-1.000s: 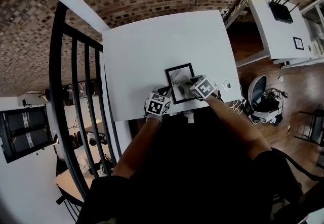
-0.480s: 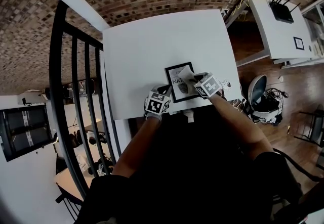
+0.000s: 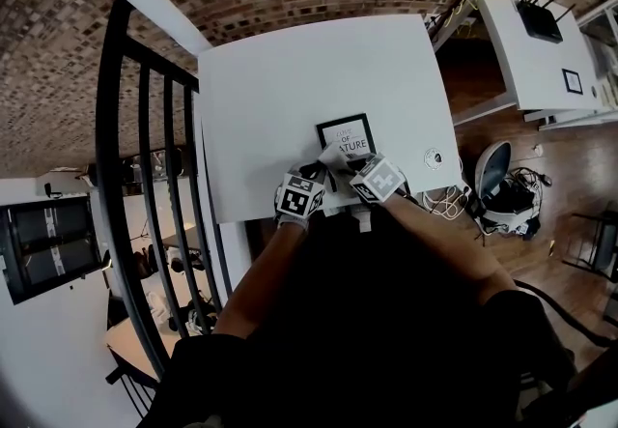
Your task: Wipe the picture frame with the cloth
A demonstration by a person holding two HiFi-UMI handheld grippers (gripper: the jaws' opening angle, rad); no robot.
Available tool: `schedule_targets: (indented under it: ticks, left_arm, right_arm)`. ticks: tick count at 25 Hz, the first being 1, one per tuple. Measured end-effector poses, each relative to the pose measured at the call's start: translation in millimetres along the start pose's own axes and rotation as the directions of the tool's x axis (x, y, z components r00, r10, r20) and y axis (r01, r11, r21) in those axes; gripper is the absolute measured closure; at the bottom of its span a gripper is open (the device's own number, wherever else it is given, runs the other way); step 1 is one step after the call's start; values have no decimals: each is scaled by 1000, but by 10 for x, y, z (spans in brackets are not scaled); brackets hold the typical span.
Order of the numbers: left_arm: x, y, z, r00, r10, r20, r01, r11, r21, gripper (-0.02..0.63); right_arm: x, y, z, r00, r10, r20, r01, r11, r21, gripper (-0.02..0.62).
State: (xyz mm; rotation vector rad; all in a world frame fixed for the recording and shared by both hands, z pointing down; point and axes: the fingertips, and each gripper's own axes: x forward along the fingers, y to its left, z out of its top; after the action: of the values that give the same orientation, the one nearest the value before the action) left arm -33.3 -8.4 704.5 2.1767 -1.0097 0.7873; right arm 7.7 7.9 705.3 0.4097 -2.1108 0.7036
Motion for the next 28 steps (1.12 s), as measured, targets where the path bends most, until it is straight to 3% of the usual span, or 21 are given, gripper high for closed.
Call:
schedule_targets:
  ticks: [5, 15, 28]
  left_arm:
    - [54, -89, -51, 1000, -17, -13, 17, 1000, 19, 606]
    - [179, -134, -142, 997, -19, -71, 22, 999, 36, 606]
    - [222, -128, -202, 994, -14, -104, 17, 999, 32, 606]
  right_arm:
    - [-77, 47, -30, 1000, 4, 24, -5, 999, 41, 514]
    - [-10, -192, -560, 997, -38, -70, 44, 996, 77, 514]
    - [-277, -607, -770, 991, -103, -89, 112, 988, 103, 514]
